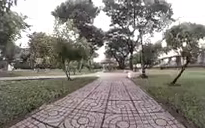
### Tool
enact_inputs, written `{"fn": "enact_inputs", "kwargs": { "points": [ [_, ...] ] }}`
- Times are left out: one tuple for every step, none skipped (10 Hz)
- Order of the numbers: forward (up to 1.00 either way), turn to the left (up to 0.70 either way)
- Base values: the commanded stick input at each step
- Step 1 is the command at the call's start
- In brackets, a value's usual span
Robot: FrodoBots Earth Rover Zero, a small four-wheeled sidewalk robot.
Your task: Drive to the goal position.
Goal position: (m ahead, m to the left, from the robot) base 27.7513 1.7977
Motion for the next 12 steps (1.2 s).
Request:
{"fn": "enact_inputs", "kwargs": {
  "points": [
    [0.50,0.00],
    [0.50,0.00],
    [0.50,0.00],
    [0.50,0.00],
    [0.50,0.00],
    [0.50,0.00],
    [0.50,0.00],
    [0.50,0.00],
    [0.50,0.00],
    [0.50,0.00],
    [0.50,0.00],
    [0.50,0.00]
  ]
}}
